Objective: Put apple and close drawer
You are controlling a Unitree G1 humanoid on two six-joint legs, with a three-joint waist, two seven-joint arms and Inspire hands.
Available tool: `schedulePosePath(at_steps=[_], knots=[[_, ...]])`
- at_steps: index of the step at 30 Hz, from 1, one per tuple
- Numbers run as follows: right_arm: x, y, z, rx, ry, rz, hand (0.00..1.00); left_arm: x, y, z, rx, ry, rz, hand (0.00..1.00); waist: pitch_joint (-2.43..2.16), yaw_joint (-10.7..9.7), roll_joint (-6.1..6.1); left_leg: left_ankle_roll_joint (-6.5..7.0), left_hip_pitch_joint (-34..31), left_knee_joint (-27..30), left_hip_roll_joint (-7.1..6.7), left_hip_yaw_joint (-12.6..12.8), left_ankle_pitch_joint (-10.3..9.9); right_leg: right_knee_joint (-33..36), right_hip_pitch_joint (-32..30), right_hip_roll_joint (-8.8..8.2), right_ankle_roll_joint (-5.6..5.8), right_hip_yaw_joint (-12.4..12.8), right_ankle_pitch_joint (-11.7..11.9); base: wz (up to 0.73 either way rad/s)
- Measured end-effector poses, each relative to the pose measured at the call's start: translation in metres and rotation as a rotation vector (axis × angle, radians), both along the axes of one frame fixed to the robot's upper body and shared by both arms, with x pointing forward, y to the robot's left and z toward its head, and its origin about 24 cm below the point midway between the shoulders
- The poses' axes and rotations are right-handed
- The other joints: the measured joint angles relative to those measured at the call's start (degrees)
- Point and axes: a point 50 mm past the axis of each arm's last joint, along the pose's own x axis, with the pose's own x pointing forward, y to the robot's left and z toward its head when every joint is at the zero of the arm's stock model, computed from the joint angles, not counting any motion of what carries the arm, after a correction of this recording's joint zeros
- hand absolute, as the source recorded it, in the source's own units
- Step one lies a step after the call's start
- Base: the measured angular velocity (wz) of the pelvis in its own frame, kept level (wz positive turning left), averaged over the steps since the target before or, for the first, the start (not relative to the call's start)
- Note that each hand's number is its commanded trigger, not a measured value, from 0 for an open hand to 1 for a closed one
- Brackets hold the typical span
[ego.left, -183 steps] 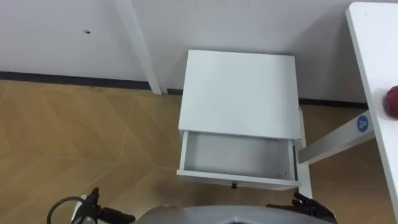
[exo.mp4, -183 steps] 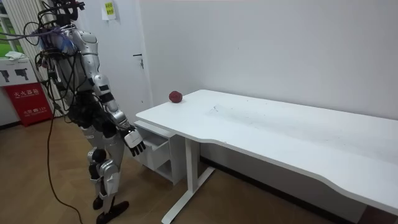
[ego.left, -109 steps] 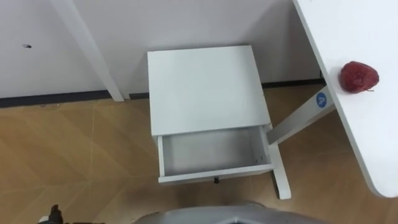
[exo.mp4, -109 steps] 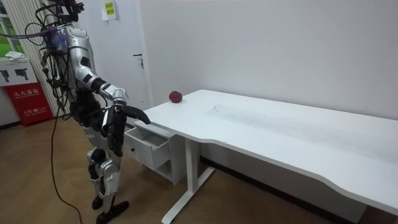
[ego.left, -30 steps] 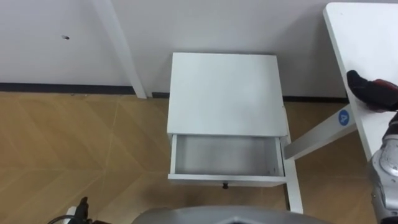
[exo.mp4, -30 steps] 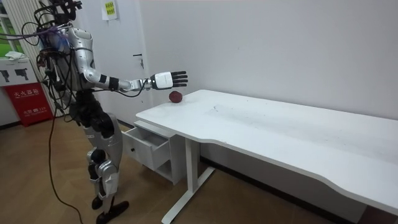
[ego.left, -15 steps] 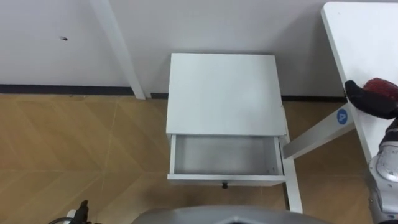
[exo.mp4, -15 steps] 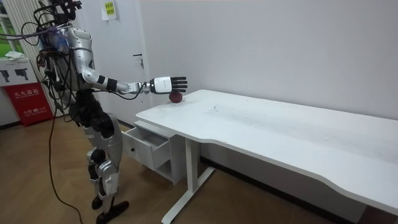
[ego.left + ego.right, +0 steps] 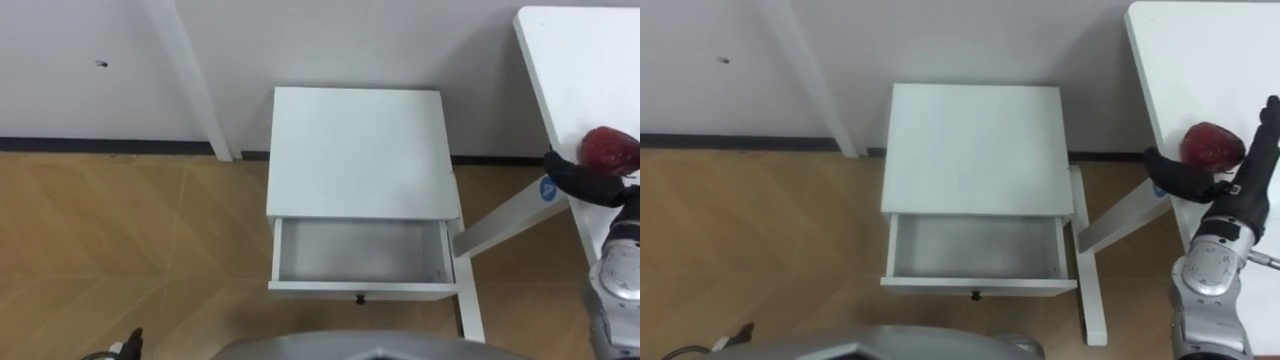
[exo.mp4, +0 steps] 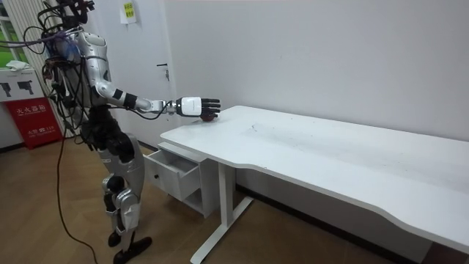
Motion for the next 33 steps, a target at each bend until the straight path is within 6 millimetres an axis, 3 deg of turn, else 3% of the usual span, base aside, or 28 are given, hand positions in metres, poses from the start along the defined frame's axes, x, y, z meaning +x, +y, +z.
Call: schedulePosePath(at_steps=[4, 22, 33], knots=[[-0.004, -0.0016, -0.008, 0.023, 0.03, -0.024, 1.0, -0.0008, 0.0007, -0.0002, 0.003, 0.012, 0.004, 0.0, 0.01, -0.1, -0.24, 0.02, -0.1, 0.1, -0.01, -0.1, 0.0, 0.1, 0.0, -0.03, 0.0, -0.3, 0.0, 0.02], [-0.002, -0.0079, -0.0049, 0.054, 0.017, -0.039, 1.0, 0.0007, 0.0022, 0.0002, 0.011, 0.023, 0.007, 0.0, -0.03, -0.6, 0.03, 0.01, -0.8, 0.3, -0.03, -0.9, 0.0, 0.0, -0.4, -0.02, 0.0, -1.4, 0.0, 0.01], [0.0022, -0.0048, -0.005, 0.069, 0.02, 0.004, 1.0, 0.0041, 0.002, 0.0002, 0.01, 0.016, 0.004, 0.0, 0.21, -0.5, -0.1, 0.01, -0.9, 0.1, -0.05, -1.3, 0.0, 0.1, -0.2, 0.02, 0.0, -1.7, 0.0, 0.0]])
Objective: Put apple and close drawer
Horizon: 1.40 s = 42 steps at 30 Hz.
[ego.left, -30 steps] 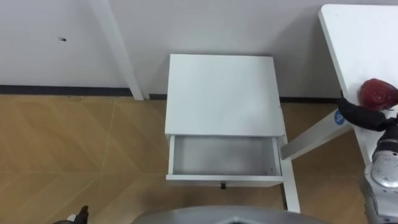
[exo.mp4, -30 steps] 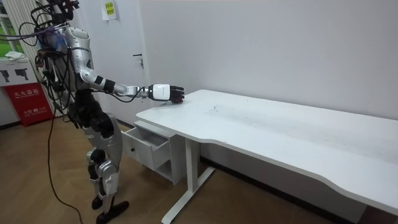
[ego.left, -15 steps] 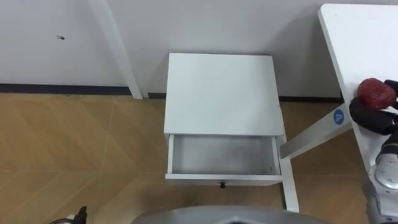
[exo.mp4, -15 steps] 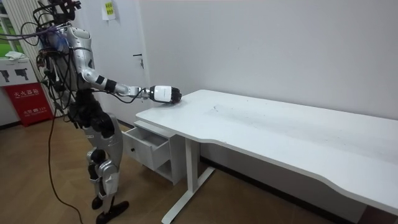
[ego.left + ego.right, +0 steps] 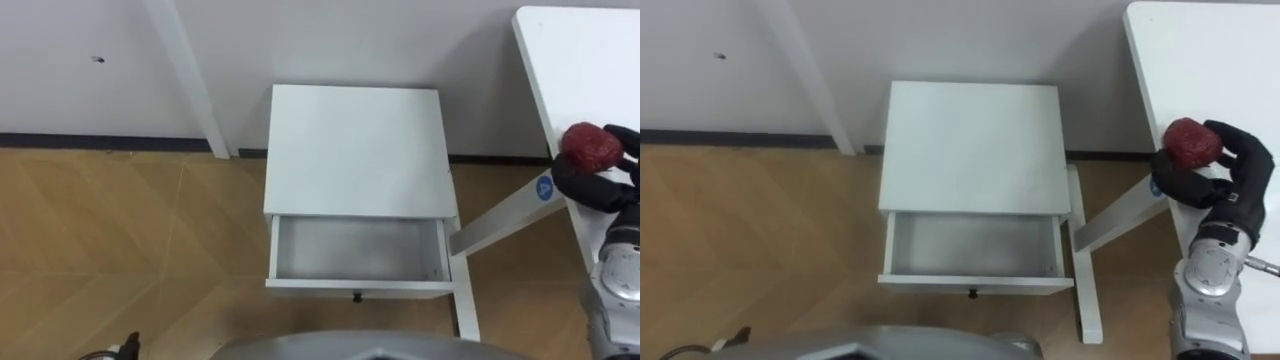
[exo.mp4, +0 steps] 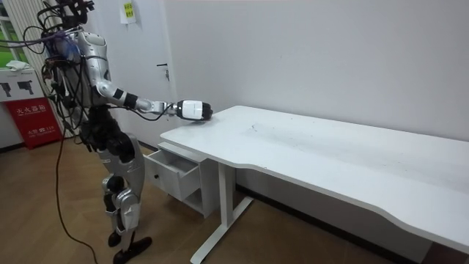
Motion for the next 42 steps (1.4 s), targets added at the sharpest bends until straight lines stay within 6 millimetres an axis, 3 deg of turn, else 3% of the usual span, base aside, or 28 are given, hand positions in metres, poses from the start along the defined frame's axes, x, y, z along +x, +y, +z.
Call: schedulePosePath(at_steps=[7, 12, 18, 29, 37, 42], knots=[[0.01, 0.014, 0.003, 0.019, -0.011, 0.116, 1.0, 0.004, -0.003, -0.001, -0.011, 0.001, -0.031, 0.0, 0.06, 0.5, 0.07, -0.01, -0.5, 0.5, 0.07, -0.2, 0.0, -0.1, -0.5, -0.08, 0.0, -1.0, 0.0, 0.0], [0.026, 0.05, 0.007, 0.006, 0.006, 0.373, 1.0, 0.02, -0.008, -0.002, -0.039, -0.037, -0.051, 0.0, 0.53, 2.2, 0.88, -0.01, -1.9, 1.1, 0.03, -0.5, 0.0, 0.0, -1.6, -0.14, -0.01, -1.1, 0.0, 0.01], [0.034, 0.081, 0.011, 0.044, 0.004, 0.583, 1.0, 0.022, -0.012, -0.003, -0.063, -0.027, -0.075, 0.0, 0.44, 2.8, 0.87, -0.01, -2.0, 1.1, -0.12, -1.6, 0.0, -0.1, -1.2, -0.09, -0.01, -1.4, 0.0, 0.09], [0.034, 0.097, 0.006, 0.019, 0.086, 0.755, 1.0, 0.025, -0.012, -0.003, -0.064, -0.032, -0.076, 0.0, -0.05, 3.6, 0.15, -0.05, -2.8, 1.1, -0.18, -2.0, 0.1, -0.1, -1.4, -0.12, -0.01, -2.8, 0.0, 0.02], [0.027, 0.109, -0.004, 0.002, 0.174, 0.86, 1.0, 0.026, -0.012, -0.004, -0.077, -0.017, -0.077, 0.0, 0.28, 3.6, 0.66, -0.05, -3.3, 1.9, -0.22, -2.7, 0.1, -0.2, -1.2, -0.2, -0.05, -3.7, 0.0, 0.05], [0.016, 0.108, -0.022, 0.019, 0.305, 0.904, 1.0, 0.025, -0.013, -0.005, -0.083, 0.005, -0.105, 0.0, 0.32, 3.5, 0.72, -0.04, -4.2, 2.8, -0.19, -3.4, 0.0, -0.1, -1.3, -0.43, -0.04, -5.2, 0.0, 0.09]])
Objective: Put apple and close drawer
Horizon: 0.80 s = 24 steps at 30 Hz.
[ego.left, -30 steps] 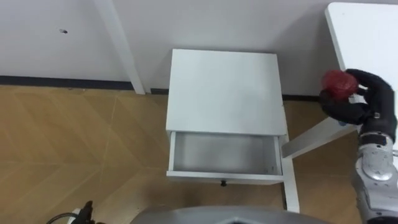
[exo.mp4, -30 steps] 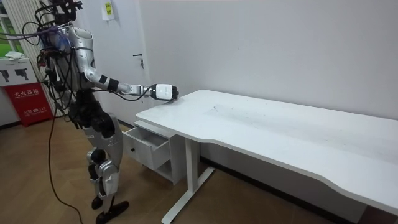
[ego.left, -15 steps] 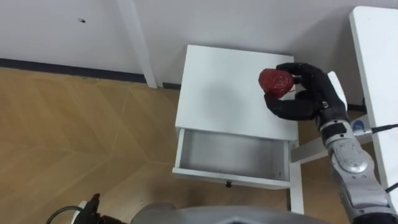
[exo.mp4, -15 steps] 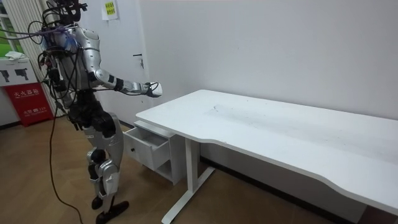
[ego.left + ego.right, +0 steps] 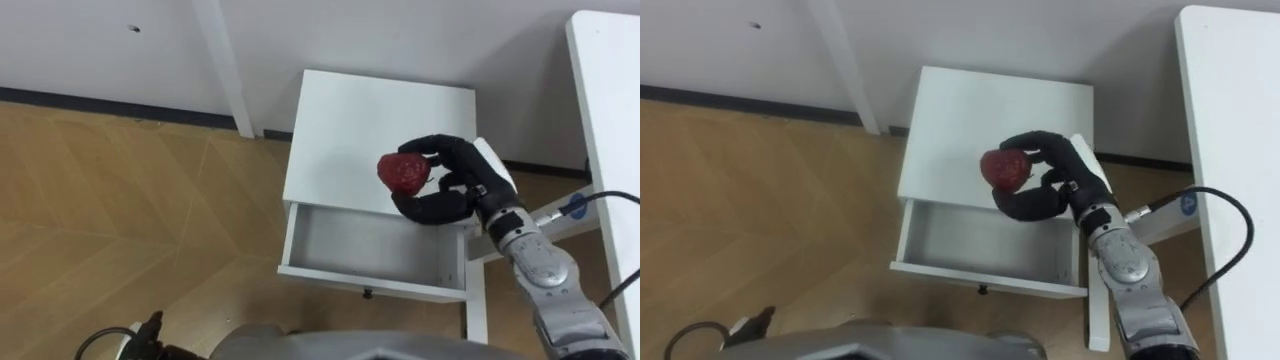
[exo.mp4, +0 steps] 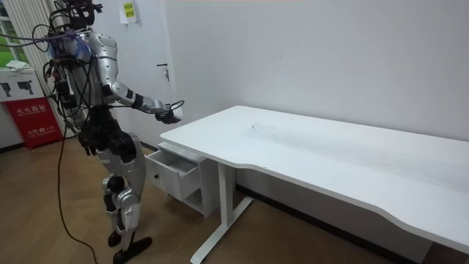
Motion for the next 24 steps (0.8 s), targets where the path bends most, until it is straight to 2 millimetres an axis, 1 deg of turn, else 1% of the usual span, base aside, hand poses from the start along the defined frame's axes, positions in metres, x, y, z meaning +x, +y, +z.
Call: schedulePosePath(at_steps=[3, 6, 7, 8, 9, 10, 14, 24], knots=[[-0.011, -0.004, -0.017, -0.035, 0.115, 0.013, 1.0, 0.004, -0.002, 0.0, -0.008, -0.003, -0.019, 0.0, 0.01, 0.1, 0.02, 0.02, -0.8, 0.5, -0.01, -0.2, 0.0, 0.1, -0.3, 0.02, 0.0, -0.1, 0.0, 0.09], [-0.016, -0.004, -0.024, -0.039, 0.184, 0.036, 1.0, 0.007, -0.003, 0.001, -0.014, -0.002, -0.051, 0.0, 0.08, 0.1, 0.2, 0.08, -1.2, 1.1, 0.04, -0.3, -0.1, 0.1, -0.5, 0.24, -0.01, -0.1, 0.0, 0.0], [-0.017, -0.004, -0.024, -0.037, 0.191, 0.04, 0.78, 0.008, -0.003, 0.001, -0.017, -0.004, -0.053, 0.0, 0.07, 0.1, 0.21, 0.09, -1.3, 1.1, 0.07, -0.3, -0.1, 0.1, -0.5, 0.25, -0.04, -0.1, 0.0, 0.0], [-0.017, -0.004, -0.025, -0.034, 0.203, 0.046, 0.62, 0.009, -0.004, 0.001, -0.018, -0.004, -0.065, 0.0, -0.05, 0.1, 0.21, 0.09, -1.5, 1.2, 0.12, -0.3, -0.1, 0.1, -0.7, 0.29, -0.09, -0.1, 0.1, 0.0], [-0.018, -0.004, -0.026, -0.033, 0.21, 0.05, 0.24, 0.011, -0.005, 0.001, -0.019, -0.008, -0.074, 0.0, -0.17, 0.0, 0.2, 0.09, -1.7, 1.4, 0.16, -0.3, -0.1, 0.1, -0.8, 0.28, -0.15, -0.2, 0.1, 0.0], [-0.018, -0.005, -0.026, -0.031, 0.214, 0.051, 0.0, 0.012, -0.005, 0.001, -0.02, -0.011, -0.075, 0.0, -0.17, 0.0, 0.2, 0.09, -1.8, 1.5, 0.17, -0.3, -0.1, 0.2, -0.8, 0.26, -0.17, -0.4, 0.1, 0.0], [-0.02, -0.003, -0.028, -0.043, 0.237, 0.088, 0.0, 0.017, -0.006, 0.001, -0.025, -0.021, -0.079, 0.0, -0.18, 0.1, 0.26, 0.1, -1.8, 1.8, 0.22, -0.4, -0.1, 0.5, -0.8, 0.26, -0.18, -0.5, 0.1, 0.01], [-0.021, -0.001, -0.029, -0.037, 0.254, 0.112, 0.0, 0.016, -0.007, 0.001, -0.038, -0.016, -0.081, 0.0, -0.18, 0.0, 0.3, 0.18, -1.8, 2.2, 0.28, -0.5, 0.0, 1.0, -0.9, 0.22, -0.18, -0.6, 0.1, 0.0]])
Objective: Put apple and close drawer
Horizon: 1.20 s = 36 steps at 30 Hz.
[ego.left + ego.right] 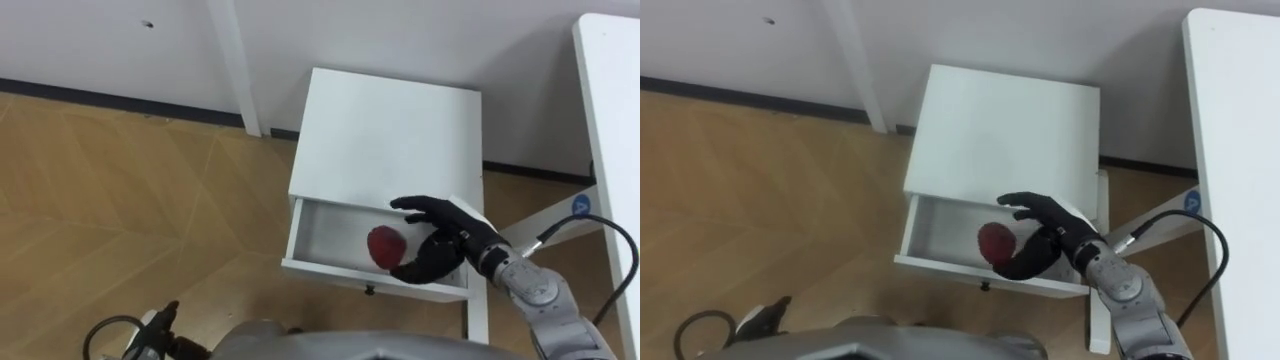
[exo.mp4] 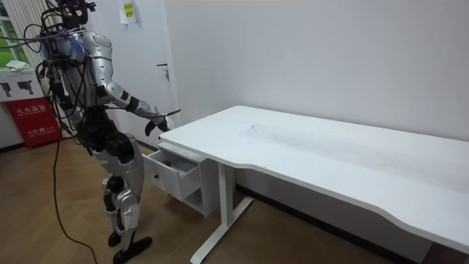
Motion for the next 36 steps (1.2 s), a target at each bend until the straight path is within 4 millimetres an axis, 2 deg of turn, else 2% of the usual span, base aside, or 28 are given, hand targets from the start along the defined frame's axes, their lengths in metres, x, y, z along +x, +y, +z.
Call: schedulePosePath(at_steps=[17, 25, 26, 30, 36], knots=[[0.0, 0.0, -0.001, -0.029, 0.002, 0.018, 0.0, -0.002, -0.001, -0.001, -0.003, 0.007, 0.002, 0.0, -0.18, 0.1, 0.37, 0.06, 0.0, 0.2, 0.0, 0.0, 0.0, 0.0, 0.1, -0.02, 0.0, 0.0, 0.0, 0.0], [-0.005, -0.01, -0.005, -0.042, 0.02, -0.037, 0.0, -0.014, 0.0, -0.002, -0.001, 0.045, 0.01, 0.0, -0.13, 0.0, 0.73, 0.07, 0.4, 0.0, -0.01, 0.0, 0.0, -0.1, 0.3, 0.14, -0.03, 0.8, 0.0, 0.0], [-0.009, -0.013, -0.012, -0.045, 0.05, -0.068, 0.0, -0.016, -0.001, -0.003, 0.0, 0.058, 0.014, 0.0, -0.02, 0.1, 0.68, 0.07, 0.9, -0.2, -0.05, 0.0, 0.0, -0.2, 0.9, 0.11, -0.02, 0.7, 0.0, 0.0], [-0.039, -0.03, -0.039, -0.086, 0.199, -0.18, 0.0, -0.025, 0.001, -0.003, 0.014, 0.081, 0.031, 0.0, -0.15, 0.0, 0.31, 0.09, 2.5, -1.5, -0.13, -0.1, 0.0, -0.2, 1.9, -0.22, -0.02, 1.3, 0.0, 0.01], [-0.084, -0.052, -0.062, -0.135, 0.367, -0.364, 0.0, -0.033, 0.002, -0.004, 0.032, 0.097, 0.043, 0.0, -0.12, -0.5, -0.16, 0.09, 3.2, -1.7, -0.15, 0.0, 0.0, 0.0, 2.4, -0.22, -0.02, 1.5, 0.0, 0.0]])
